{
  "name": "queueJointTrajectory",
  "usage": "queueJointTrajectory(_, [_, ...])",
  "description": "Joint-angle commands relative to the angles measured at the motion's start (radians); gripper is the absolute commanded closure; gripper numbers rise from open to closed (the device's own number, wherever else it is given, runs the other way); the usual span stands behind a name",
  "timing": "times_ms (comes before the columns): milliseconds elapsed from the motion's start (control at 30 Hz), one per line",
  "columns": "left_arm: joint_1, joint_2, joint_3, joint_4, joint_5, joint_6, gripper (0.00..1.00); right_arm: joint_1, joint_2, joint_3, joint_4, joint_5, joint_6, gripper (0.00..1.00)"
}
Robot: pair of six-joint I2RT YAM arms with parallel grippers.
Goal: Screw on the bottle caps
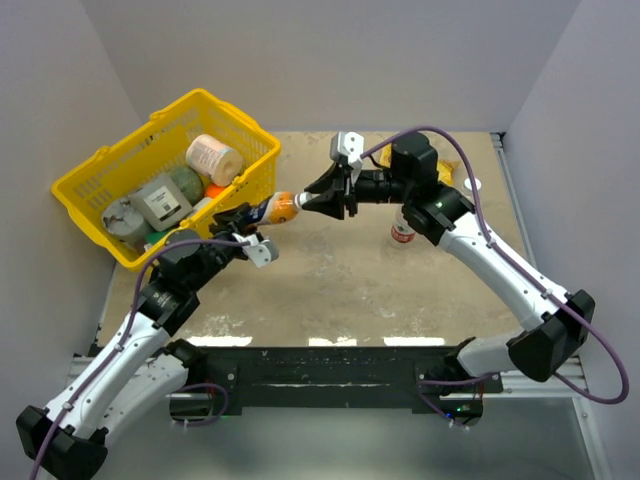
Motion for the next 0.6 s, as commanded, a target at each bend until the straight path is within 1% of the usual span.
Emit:
queueJointTrajectory(0, [-0.008,-0.023,-0.009,0.164,0.048,0.106,1.0,0.011,-0.018,0.004,0.005,-0.008,0.04,1.0])
queueJointTrajectory(100, [-0.008,-0.019,-0.013,0.188,0.051,0.112,1.0,0.013,-0.018,-0.007,0.01,0.007,0.018,1.0])
queueJointTrajectory(167, [-0.007,-0.015,-0.015,0.204,0.052,0.141,1.0,0.011,-0.001,0.025,-0.053,0.0,0.009,1.0])
queueJointTrajectory(200, [-0.007,-0.007,-0.016,0.217,0.048,0.143,1.0,0.011,0.006,0.03,-0.061,0.001,0.044,1.0])
queueJointTrajectory(267, [-0.007,0.007,-0.01,0.259,0.04,0.149,1.0,0.011,0.025,0.028,-0.041,0.02,0.13,1.0])
queueJointTrajectory(300, [-0.01,0.026,0.005,0.259,0.042,0.158,1.0,0.01,0.029,0.028,-0.029,0.024,0.212,1.0])
queueJointTrajectory(367, [-0.017,0.045,0.013,0.265,0.025,0.213,1.0,0.008,0.048,0.021,0.026,0.024,0.329,1.0])
queueJointTrajectory(400, [-0.022,0.057,0.005,0.298,0.019,0.236,1.0,0.008,0.051,0.015,0.054,0.024,0.437,1.0])
queueJointTrajectory(433, [-0.022,0.06,-0.002,0.321,0.016,0.262,1.0,0.005,0.057,-0.001,0.112,0.02,0.489,1.0])
queueJointTrajectory(467, [-0.022,0.063,-0.013,0.351,0.009,0.31,1.0,0.004,0.06,-0.004,0.135,0.018,0.538,1.0])
queueJointTrajectory(500, [-0.024,0.071,-0.035,0.412,0.005,0.321,1.0,-0.004,0.065,-0.008,0.145,0.023,0.629,1.0])
queueJointTrajectory(533, [-0.025,0.074,-0.039,0.429,0.0,0.336,1.0,-0.009,0.068,-0.012,0.196,0.021,0.662,1.0])
queueJointTrajectory(567, [-0.028,0.082,-0.042,0.443,-0.007,0.376,1.0,-0.01,0.074,-0.007,0.197,0.026,0.675,1.0])
